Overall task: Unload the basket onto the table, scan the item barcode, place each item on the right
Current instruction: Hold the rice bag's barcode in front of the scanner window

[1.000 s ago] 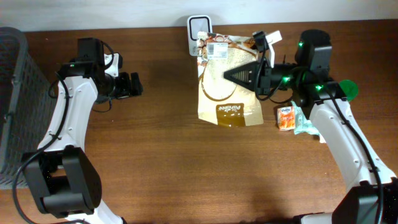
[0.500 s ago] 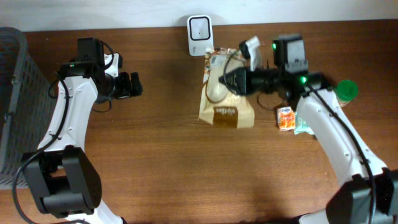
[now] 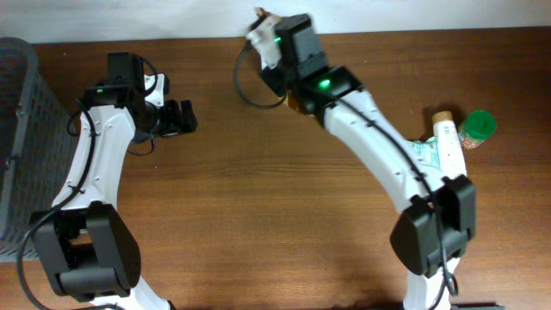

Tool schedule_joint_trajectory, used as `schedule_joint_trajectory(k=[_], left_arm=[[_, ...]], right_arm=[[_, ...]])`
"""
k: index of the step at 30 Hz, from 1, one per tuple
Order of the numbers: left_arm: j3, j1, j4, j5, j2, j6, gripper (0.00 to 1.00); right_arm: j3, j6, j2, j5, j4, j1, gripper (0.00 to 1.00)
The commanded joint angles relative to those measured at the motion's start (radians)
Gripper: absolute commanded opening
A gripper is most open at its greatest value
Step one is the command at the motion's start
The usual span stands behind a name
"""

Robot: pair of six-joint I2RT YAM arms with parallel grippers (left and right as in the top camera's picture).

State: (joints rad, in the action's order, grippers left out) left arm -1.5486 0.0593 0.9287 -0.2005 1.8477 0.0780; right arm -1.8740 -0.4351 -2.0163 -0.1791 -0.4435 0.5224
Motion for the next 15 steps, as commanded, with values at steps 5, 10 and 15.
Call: schedule_joint_trajectory(k=[5,10,15], left_arm=[[-0.001,0.001,0.001,0.007,0.002,-0.008,0.99],[0.0,0.001,0.001,0.007,0.002,-0.008,0.99],[-0.001,0.001,0.0,0.007,0.002,-0.008,0.99]], right_arm=[[-0.023,-0.463,-0.035,-0.307,0.151,0.007,0.04],[-0.023,-0.712,-0.096,-0.305,0.185,-0.002,0.04],[-0.023,-0.902,-0.198,-0.375,0.357,-0.014,0.04]])
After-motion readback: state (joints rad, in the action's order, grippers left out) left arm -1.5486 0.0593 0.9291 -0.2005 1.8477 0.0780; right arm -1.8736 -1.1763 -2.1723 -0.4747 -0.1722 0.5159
